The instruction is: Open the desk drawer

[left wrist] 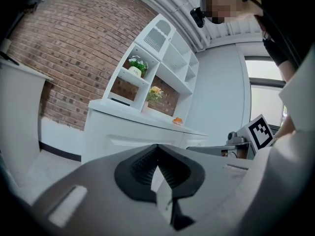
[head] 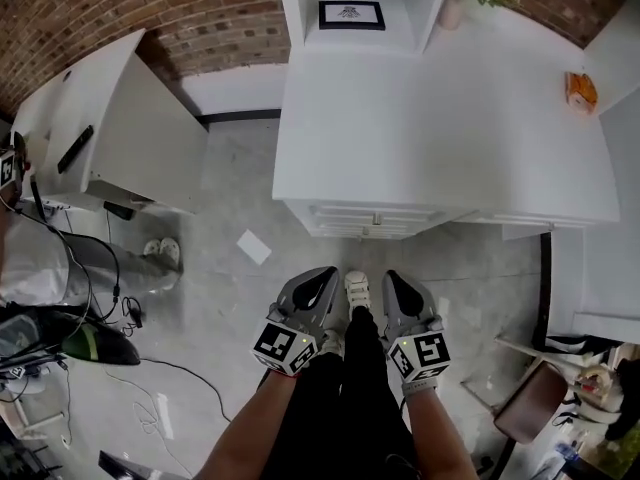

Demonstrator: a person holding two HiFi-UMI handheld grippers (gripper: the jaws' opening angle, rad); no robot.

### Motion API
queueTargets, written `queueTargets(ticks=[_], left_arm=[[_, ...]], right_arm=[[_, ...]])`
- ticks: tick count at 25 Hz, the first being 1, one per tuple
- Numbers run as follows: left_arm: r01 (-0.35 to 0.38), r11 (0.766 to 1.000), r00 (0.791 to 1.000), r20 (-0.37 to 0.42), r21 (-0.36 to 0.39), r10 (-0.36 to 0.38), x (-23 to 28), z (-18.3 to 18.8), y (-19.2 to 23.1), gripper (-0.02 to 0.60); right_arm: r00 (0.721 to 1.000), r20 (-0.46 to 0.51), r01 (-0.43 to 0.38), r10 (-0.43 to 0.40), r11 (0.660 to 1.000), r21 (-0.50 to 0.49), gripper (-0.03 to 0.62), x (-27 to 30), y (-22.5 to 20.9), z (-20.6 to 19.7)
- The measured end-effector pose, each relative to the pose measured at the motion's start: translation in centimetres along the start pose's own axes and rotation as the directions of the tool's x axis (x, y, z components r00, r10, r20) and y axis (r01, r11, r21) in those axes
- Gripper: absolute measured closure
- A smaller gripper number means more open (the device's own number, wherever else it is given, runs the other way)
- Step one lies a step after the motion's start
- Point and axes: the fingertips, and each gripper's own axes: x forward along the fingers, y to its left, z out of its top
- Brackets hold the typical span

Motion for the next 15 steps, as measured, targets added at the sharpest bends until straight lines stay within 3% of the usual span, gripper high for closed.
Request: queueTargets(ticks=[15], left_arm=[[0.017, 1.000, 1.000, -0.003, 0.014, -0.017, 6.5, -3.6, 3.3, 0.583]], right_arm=[[0.998, 0.024, 0.063, -0.062, 0.996, -0.061, 0.577, 8.1, -3.4, -2.0]])
